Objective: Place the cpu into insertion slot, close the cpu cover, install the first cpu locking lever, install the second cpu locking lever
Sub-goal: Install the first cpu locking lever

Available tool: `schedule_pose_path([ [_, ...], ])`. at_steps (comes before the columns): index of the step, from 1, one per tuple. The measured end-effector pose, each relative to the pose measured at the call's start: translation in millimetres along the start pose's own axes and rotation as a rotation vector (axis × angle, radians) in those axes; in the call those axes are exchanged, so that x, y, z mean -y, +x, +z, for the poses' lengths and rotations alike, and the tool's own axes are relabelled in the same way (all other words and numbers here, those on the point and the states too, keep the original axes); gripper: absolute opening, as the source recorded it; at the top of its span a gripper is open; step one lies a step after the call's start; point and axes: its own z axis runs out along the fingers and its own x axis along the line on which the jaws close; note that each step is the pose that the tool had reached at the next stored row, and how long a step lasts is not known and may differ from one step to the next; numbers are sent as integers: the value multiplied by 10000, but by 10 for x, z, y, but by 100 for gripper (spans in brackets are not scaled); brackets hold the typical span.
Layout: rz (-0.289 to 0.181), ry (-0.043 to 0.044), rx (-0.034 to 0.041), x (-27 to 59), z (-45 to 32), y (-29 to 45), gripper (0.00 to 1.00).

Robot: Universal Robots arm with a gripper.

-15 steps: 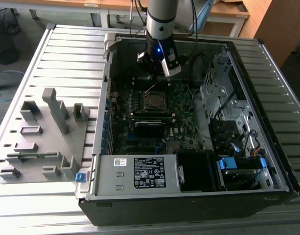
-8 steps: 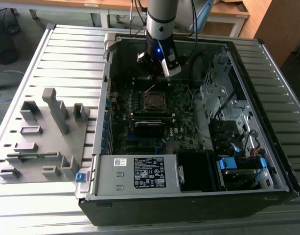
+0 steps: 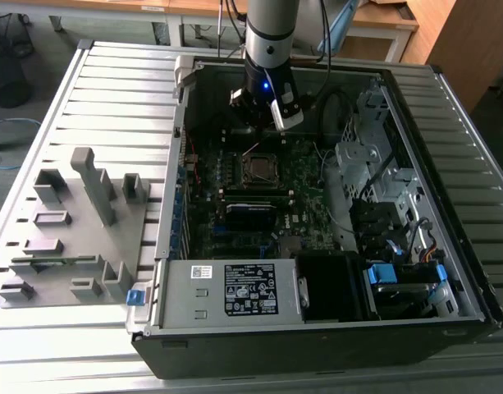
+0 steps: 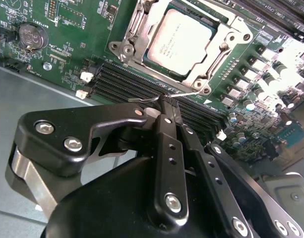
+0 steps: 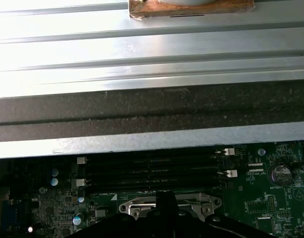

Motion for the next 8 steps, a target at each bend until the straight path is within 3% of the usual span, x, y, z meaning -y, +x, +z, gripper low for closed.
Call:
schedule_pose_path([
  [8,0,1,-1,3,17,0,10],
])
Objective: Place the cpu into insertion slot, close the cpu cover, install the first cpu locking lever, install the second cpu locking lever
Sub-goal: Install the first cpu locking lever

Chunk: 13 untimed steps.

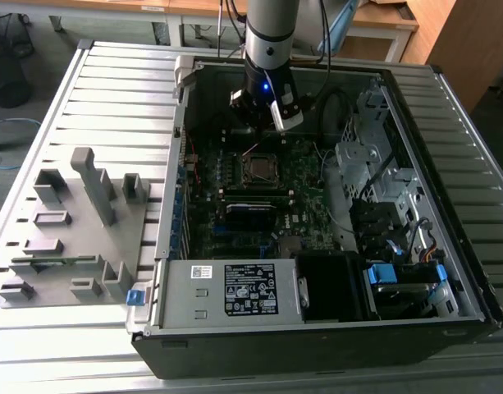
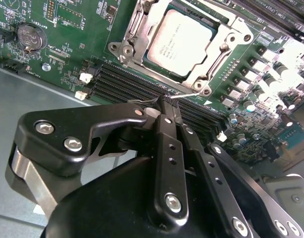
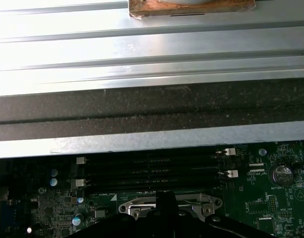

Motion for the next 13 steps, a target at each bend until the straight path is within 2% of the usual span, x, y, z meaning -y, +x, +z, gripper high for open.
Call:
schedule_pose_path([
  [13,20,-2,4,1,13,0,10],
])
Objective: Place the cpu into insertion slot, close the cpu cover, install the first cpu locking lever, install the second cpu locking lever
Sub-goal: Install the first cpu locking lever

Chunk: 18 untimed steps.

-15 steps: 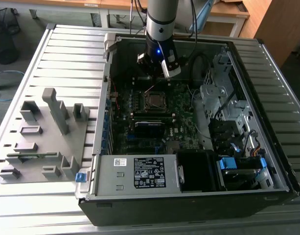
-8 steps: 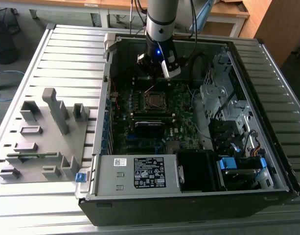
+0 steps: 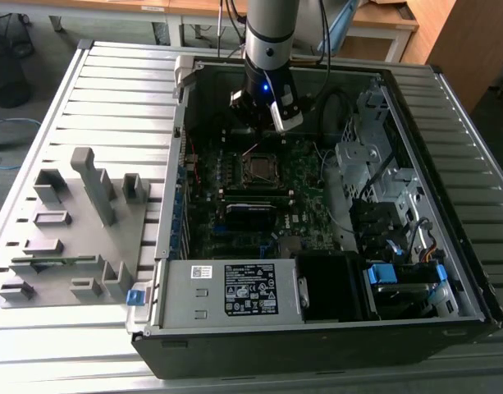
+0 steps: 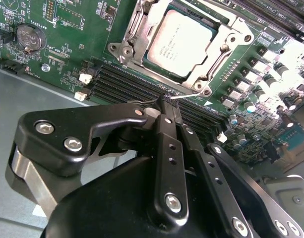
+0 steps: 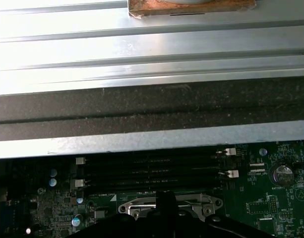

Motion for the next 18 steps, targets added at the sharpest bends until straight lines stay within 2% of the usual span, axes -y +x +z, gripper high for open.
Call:
schedule_pose_path([
  [18,8,-6,-1,-51,22,-5,10],
])
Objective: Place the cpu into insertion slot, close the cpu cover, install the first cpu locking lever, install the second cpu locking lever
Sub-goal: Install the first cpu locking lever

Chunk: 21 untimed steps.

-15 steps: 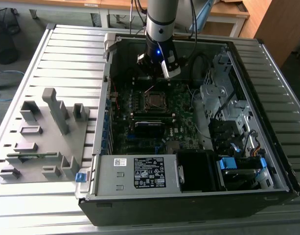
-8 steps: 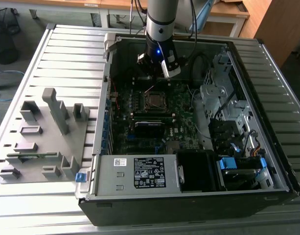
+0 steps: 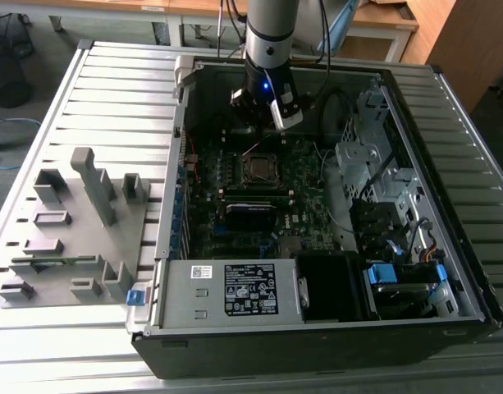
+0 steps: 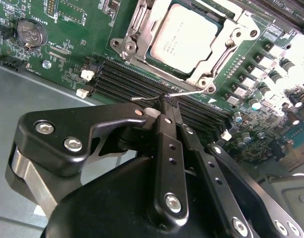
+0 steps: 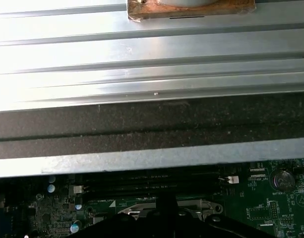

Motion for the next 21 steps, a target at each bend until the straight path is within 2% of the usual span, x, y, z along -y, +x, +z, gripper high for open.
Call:
schedule_pose_path([
  [8,0,-9,-1,-14,22,-13,10],
  [15,-1,-12,0,-14,43,-61,10],
  [21,0,-11,0,-7,83,-62,10],
])
